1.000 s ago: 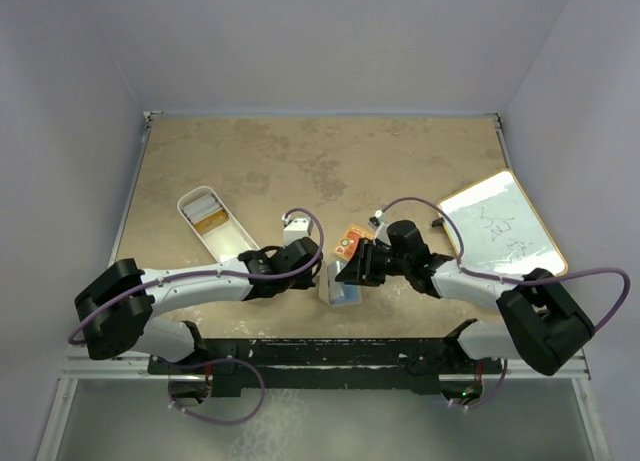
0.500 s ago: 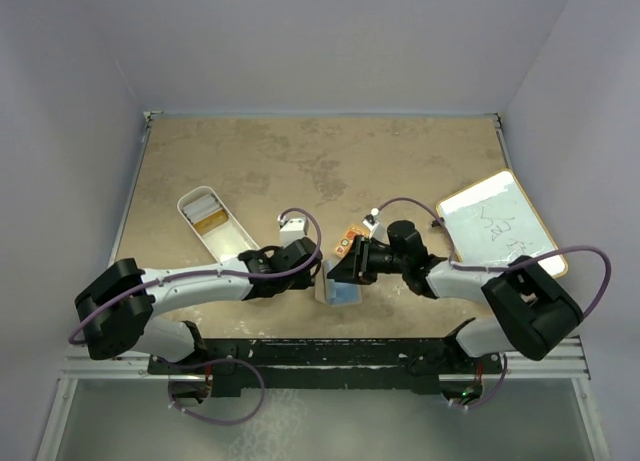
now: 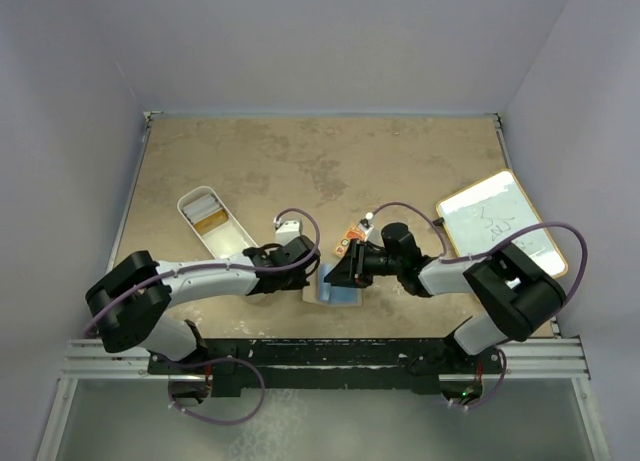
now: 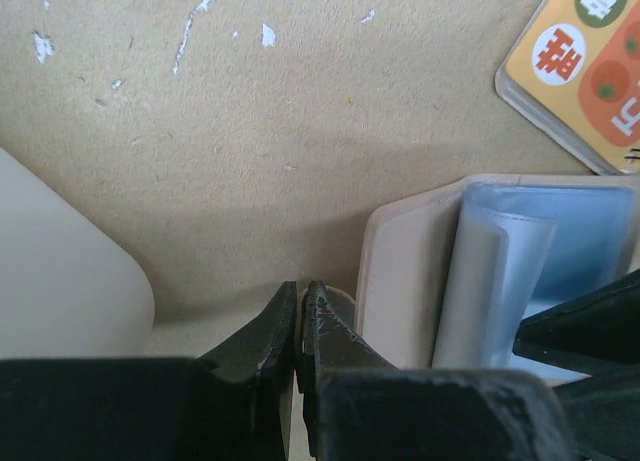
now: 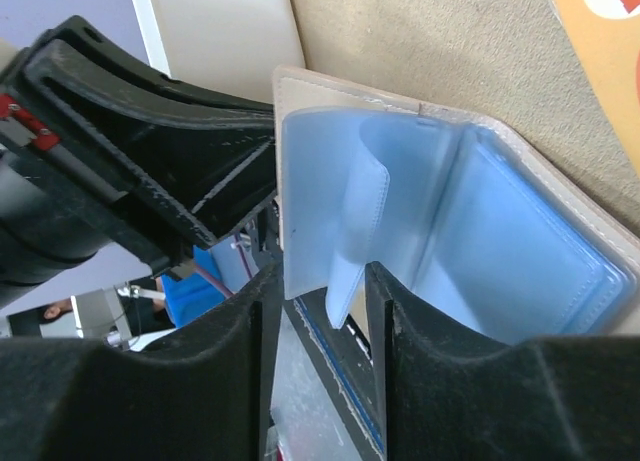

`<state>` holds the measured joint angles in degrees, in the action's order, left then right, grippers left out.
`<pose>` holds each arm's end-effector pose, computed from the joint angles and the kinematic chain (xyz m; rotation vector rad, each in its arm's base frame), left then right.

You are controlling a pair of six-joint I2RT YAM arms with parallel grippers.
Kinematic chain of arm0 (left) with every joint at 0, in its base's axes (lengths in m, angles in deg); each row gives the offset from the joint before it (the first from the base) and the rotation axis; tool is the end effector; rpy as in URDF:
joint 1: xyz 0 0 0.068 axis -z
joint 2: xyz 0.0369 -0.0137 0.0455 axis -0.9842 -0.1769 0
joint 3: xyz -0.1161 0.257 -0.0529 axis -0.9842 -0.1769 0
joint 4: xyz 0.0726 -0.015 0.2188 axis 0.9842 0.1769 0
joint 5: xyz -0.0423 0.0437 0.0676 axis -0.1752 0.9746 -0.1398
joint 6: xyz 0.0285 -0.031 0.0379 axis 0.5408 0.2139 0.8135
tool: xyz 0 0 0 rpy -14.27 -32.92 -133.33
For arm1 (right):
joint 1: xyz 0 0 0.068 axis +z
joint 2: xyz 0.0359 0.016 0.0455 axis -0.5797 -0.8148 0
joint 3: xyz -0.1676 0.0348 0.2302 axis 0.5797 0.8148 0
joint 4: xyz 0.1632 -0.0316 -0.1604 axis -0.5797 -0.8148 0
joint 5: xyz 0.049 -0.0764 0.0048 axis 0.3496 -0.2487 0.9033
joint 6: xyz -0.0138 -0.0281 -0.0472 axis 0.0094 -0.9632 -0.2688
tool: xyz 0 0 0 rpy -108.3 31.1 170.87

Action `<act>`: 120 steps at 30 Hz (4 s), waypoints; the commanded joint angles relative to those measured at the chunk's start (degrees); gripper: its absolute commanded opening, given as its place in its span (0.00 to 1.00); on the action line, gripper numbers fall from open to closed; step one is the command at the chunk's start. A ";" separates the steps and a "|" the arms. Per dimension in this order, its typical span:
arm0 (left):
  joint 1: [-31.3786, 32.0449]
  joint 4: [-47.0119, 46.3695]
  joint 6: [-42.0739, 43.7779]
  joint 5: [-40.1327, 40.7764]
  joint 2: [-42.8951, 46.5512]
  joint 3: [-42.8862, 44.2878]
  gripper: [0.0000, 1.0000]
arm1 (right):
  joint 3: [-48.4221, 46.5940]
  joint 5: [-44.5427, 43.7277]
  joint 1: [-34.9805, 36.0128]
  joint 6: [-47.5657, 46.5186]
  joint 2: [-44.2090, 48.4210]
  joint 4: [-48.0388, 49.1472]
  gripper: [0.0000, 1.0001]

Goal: Put the credit cards into the card holder
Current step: Open the card holder at the center of the board, then adjust the storage box at the center of the board.

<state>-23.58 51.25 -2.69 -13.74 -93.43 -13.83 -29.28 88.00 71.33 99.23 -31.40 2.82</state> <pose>0.1447 -0.1908 0.2018 -0.1620 2.5417 -0.3064 0.1865 0.1644 0.1816 0.0415 2.3652 1.6234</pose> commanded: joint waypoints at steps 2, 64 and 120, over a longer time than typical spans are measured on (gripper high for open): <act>-0.24 -4.47 0.42 -3.67 -2.26 1.96 0.00 | -0.97 0.10 0.30 -1.62 1.35 0.46 0.47; -40.77 9.20 55.28 -4.77 19.56 13.02 0.64 | -26.17 -47.99 19.73 -22.85 -4.54 -56.61 0.62; -46.49 9.66 23.33 2.32 5.58 7.24 0.20 | -29.73 -42.67 19.73 -32.35 9.11 -54.91 0.63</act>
<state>-69.68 64.54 18.90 -8.02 -87.83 -6.94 -58.54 46.21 91.24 68.52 -24.67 -54.08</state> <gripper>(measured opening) 0.238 0.627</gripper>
